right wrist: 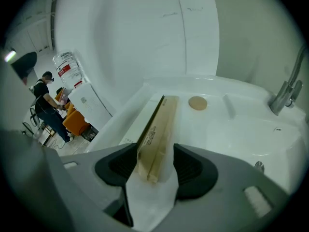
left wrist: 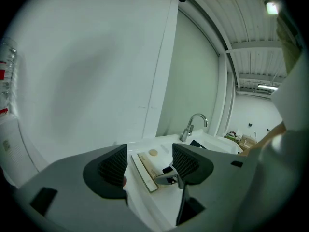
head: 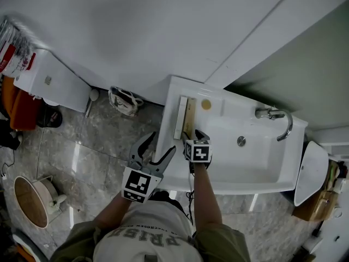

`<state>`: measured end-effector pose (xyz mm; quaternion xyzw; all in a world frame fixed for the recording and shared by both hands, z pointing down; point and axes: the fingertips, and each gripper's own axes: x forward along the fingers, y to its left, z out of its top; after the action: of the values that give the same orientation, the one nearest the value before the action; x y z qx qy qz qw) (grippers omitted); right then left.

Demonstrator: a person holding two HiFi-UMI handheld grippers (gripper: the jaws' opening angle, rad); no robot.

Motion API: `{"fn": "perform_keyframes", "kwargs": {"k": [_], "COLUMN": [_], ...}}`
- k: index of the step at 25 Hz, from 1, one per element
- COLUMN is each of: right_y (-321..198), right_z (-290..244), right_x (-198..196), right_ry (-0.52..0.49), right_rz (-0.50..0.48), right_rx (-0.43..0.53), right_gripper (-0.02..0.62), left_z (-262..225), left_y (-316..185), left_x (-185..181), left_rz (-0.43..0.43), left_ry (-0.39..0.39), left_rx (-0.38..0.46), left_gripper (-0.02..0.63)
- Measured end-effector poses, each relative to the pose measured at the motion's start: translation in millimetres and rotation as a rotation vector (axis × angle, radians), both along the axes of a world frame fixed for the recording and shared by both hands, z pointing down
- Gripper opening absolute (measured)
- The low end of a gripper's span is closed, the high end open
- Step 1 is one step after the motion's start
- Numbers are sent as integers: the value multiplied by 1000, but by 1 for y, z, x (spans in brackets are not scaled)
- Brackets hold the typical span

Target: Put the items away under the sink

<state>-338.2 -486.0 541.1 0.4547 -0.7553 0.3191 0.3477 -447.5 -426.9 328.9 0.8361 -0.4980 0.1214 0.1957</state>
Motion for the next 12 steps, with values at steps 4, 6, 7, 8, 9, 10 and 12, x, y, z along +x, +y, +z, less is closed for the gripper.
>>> {"fn": "perform_keyframes", "kwargs": {"k": [4,6,7,8,9,10,12], "right_y": [0,1,1,1,0,0,0], "right_z": [10,12,12,13,13,13,13], "right_x": [-1,-1,-1,0,1,2,4], "right_ry": [11,16,21,27,31,34,30], "right_rz": [-1,0,0,-1,0,1,6], "right_rx": [-36,-50,-54,-57,-58,-59,-62], "right_gripper": [238,236,236,235,232,223,169], "left_z": [5,6,6,7,8,8,9], "left_y": [-8,-11,-13,-14,-15,-17,-19], "left_x": [-2,-2,-2,-2,-2,-2,-3], "left_rz": [3,4,5,6,6,6,6], "left_ry": [-3,-4,-5,-6,-8,-10,-11], "left_rx": [-12,-16,-17,-19,-20,-21,-24], "left_gripper": [278,278,278,278,278,278,278]}}
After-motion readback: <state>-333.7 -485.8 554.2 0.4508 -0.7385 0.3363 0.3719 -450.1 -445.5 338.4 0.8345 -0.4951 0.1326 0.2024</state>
